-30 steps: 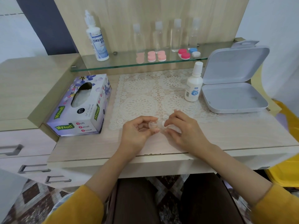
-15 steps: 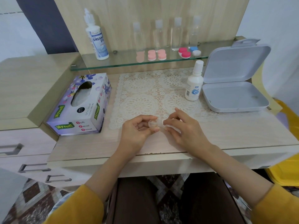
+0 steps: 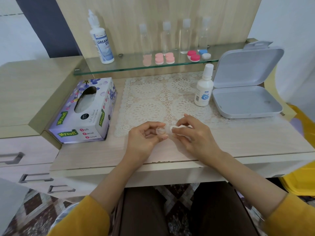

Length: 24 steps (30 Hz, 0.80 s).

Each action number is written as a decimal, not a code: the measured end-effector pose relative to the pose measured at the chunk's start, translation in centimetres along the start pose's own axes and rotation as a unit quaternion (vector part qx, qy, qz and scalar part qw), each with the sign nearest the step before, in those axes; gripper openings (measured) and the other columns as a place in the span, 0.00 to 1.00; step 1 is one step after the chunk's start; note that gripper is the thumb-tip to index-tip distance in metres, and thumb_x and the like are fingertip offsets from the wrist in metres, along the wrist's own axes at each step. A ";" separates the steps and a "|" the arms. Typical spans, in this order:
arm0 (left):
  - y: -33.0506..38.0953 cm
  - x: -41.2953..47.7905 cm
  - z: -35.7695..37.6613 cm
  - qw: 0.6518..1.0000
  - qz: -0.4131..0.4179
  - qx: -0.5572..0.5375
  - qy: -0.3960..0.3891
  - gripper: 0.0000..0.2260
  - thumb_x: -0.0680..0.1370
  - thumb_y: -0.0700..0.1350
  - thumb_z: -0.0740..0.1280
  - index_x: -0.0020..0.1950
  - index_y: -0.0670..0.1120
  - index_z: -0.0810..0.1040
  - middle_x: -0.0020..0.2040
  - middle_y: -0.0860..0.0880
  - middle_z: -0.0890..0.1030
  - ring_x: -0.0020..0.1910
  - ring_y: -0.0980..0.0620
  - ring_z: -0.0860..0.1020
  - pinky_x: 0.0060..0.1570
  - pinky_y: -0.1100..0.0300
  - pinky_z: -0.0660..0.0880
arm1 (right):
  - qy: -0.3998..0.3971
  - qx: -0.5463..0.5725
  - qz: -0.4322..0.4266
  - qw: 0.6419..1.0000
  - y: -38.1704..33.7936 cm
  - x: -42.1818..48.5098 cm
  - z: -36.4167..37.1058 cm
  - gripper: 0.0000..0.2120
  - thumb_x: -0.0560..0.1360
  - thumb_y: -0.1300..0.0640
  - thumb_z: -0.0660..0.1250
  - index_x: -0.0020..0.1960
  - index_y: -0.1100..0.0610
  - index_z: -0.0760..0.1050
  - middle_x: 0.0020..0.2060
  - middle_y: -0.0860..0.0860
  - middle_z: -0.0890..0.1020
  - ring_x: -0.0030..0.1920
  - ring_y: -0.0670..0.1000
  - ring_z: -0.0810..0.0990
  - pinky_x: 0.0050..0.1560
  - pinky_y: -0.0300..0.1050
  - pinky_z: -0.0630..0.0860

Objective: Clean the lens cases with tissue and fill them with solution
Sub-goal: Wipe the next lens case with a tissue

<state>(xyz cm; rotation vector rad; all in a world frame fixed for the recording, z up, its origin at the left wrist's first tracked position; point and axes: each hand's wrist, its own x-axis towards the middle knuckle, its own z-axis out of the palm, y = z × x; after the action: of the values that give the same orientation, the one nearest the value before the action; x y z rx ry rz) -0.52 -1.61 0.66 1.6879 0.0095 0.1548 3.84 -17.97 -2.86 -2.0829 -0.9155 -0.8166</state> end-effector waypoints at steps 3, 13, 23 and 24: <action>0.1 0.0 0.1 1.000 0.003 0.009 0.003 0.15 0.66 0.30 0.72 0.44 0.49 0.80 0.40 0.50 0.82 0.38 0.58 0.79 0.48 0.63 0.77 | 0.006 0.001 0.014 1.000 -0.3 0.1 -0.2 0.19 0.77 0.50 0.60 0.40 0.62 0.82 0.36 0.58 0.76 0.34 0.51 0.73 0.43 0.57 0.77; -0.1 0.0 0.2 0.999 0.028 0.045 0.006 0.15 0.66 0.32 0.73 0.45 0.51 0.81 0.40 0.54 0.82 0.39 0.57 0.80 0.50 0.60 0.77 | 0.001 0.007 0.049 0.999 -0.5 0.1 -0.4 0.11 0.70 0.55 0.65 0.39 0.62 0.80 0.35 0.56 0.75 0.32 0.51 0.74 0.44 0.51 0.77; 1.1 1.0 -0.2 0.999 -0.012 0.009 0.044 0.10 0.69 0.39 0.72 0.47 0.50 0.79 0.40 0.48 0.81 0.38 0.55 0.80 0.40 0.66 0.77 | 0.103 0.072 0.131 0.983 -2.2 0.9 -2.8 0.08 0.68 0.59 0.71 0.46 0.62 0.79 0.39 0.50 0.81 0.43 0.40 0.78 0.46 0.27 0.71; 1.2 1.1 -0.3 0.999 -0.021 -0.001 0.047 0.09 0.70 0.39 0.72 0.47 0.49 0.78 0.40 0.47 0.81 0.39 0.53 0.81 0.41 0.65 0.78 | 0.095 0.101 0.161 0.977 -2.3 1.0 -3.0 0.09 0.68 0.59 0.72 0.46 0.61 0.79 0.38 0.46 0.81 0.42 0.37 0.78 0.44 0.27 0.72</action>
<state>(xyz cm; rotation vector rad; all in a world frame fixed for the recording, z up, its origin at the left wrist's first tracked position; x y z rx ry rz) 0.41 -1.32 1.99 1.6768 0.1150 0.2038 1.82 -18.84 0.37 -1.8728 -0.5153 -0.7042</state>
